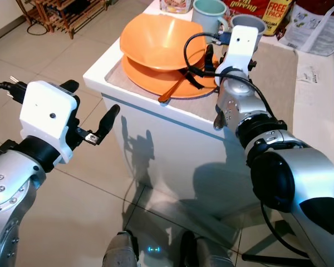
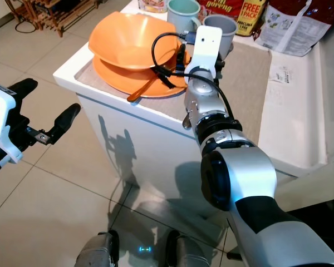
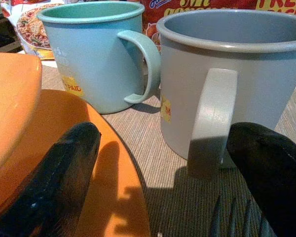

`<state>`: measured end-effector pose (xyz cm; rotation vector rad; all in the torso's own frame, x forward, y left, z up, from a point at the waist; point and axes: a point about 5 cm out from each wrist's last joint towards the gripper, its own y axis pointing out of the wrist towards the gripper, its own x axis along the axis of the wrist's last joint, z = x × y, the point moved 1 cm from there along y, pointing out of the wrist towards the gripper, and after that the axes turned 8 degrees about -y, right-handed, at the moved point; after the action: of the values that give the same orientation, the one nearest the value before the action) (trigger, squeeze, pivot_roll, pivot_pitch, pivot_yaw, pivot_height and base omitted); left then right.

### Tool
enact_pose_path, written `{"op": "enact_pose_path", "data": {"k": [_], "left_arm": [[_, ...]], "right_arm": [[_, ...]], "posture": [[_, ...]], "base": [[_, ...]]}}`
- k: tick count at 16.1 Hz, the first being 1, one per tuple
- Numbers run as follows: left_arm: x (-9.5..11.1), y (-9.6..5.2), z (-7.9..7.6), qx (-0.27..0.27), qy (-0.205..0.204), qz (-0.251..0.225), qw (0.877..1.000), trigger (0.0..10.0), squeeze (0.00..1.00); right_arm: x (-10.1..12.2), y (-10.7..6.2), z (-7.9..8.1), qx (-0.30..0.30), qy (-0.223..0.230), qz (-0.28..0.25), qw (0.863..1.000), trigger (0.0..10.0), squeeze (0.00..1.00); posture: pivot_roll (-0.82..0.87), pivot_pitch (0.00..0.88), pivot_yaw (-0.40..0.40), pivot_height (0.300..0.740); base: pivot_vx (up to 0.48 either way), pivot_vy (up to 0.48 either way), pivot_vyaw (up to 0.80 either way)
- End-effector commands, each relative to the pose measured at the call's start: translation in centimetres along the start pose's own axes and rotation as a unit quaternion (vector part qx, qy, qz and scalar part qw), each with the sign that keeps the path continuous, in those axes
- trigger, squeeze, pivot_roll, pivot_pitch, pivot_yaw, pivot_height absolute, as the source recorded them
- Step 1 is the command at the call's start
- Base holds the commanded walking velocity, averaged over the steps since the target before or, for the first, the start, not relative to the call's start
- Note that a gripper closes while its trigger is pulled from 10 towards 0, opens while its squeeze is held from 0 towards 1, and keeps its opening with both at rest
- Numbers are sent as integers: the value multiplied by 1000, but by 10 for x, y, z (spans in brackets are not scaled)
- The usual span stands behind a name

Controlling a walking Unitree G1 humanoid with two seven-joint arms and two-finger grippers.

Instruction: Setting the table

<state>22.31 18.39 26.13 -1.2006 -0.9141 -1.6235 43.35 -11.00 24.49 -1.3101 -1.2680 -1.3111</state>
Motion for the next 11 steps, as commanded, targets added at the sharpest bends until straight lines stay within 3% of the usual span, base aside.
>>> {"op": "enact_pose_path", "data": {"k": [1, 2, 3, 4, 5, 11], "left_arm": [[5, -3, -4, -13, 6, -6, 1000, 10000, 0], [5, -3, -5, -16, 5, -6, 1000, 10000, 0], [5, -3, -7, -21, 2, -6, 1000, 10000, 0], [6, -3, -9, -28, -2, -7, 1000, 10000, 0], [6, -3, -10, -33, -5, -8, 999, 10000, 0], [5, -5, -23, -82, -35, -7, 996, 10000, 0]], "right_arm": [[-1, 1, -7, -15, 10, 4, 1000, 10000, 0], [-1, 1, -9, -20, 11, 3, 1000, 9922, 0], [0, 2, -12, -27, 13, 1, 1000, 4863, 0], [1, 2, -14, -32, 13, -4, 999, 1216, 0], [2, 2, -15, -33, 10, -8, 999, 0, 0], [3, 2, -14, -35, 1, -18, 999, 0, 0]], "posture": [[366, 263, -55, 740], [366, 263, -55, 740], [363, 263, -55, 740], [362, 261, -53, 740], [362, 259, -53, 740], [357, 242, -51, 740]], "base": [[0, 0, 0], [0, 0, 0], [0, 0, 0], [0, 0, 0], [0, 0, 0], [0, 0, 0]]}}
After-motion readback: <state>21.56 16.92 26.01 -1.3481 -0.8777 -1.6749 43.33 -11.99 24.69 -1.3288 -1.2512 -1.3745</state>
